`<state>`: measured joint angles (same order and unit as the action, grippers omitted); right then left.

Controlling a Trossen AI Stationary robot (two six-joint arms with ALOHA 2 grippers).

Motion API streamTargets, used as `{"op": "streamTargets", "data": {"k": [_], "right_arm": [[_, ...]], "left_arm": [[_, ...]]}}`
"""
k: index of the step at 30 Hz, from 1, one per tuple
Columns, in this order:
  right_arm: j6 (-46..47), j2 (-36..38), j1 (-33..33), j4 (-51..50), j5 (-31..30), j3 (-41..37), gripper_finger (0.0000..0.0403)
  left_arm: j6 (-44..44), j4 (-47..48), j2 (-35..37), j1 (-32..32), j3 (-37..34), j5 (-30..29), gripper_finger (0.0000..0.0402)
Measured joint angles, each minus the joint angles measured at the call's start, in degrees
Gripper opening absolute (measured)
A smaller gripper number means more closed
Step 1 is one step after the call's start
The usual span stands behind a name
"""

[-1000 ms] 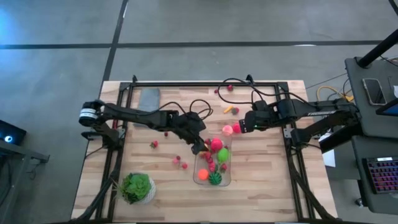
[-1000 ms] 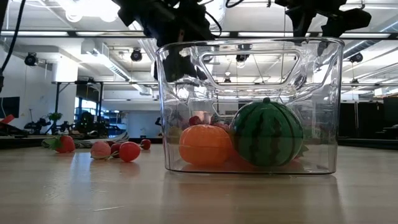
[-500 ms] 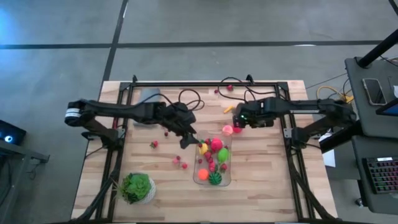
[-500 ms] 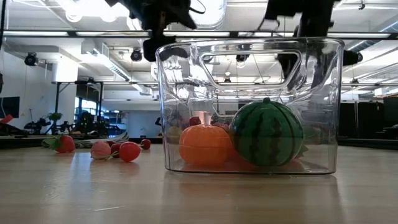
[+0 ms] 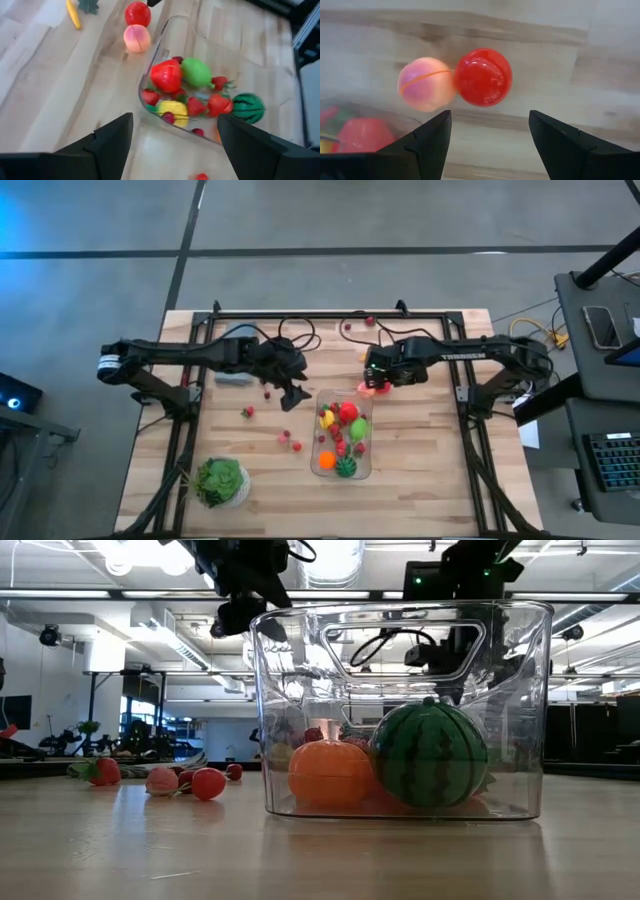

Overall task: Pick and placing Produce into tupperware
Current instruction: Put the tomato into the transparent bin

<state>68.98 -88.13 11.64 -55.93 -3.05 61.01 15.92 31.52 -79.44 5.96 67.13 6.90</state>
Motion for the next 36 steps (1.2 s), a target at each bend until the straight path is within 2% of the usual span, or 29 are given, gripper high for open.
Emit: {"op": "streamTargets", "data": {"k": [3, 6, 11, 14, 18, 30, 36], "right_arm": [[-6.9, -2.3, 0.1, -2.3, 0.0, 2.7, 0.0258], [-7.2, -4.8, 0.5, -4.6, 0.0, 5.6, 0.0258], [-10.0, -8.0, 0.5, -4.7, -2.3, 8.5, 0.0258], [-8.4, -8.5, 0.5, -4.9, -4.7, 8.6, 0.0258], [-1.8, -7.4, 0.5, -5.6, -7.1, 7.3, 0.0259], [3.9, -7.3, 0.5, -4.5, -2.9, 4.2, 0.032], [9.0, -7.3, 0.6, -1.2, -2.3, 4.0, 0.0332]], "left_arm": [[-4.0, 1.8, -0.1, 1.1, 0.0, -1.0, 0.0275], [-6.5, 3.7, -0.1, 3.0, 0.0, -4.7, 0.0275], [-9.1, 7.9, -0.1, 7.5, 0.0, -5.5, 0.0275], [-11.3, 10.6, -0.1, 9.9, 0.0, -5.5, 0.0275], [-15.0, 11.4, -0.1, 12.1, -0.5, -5.6, 0.0275], [-24.6, 9.1, -0.5, 18.4, -1.2, -5.7, 0.0275], [-28.2, 9.2, -0.5, 20.8, -1.2, -5.6, 0.0275]]}}
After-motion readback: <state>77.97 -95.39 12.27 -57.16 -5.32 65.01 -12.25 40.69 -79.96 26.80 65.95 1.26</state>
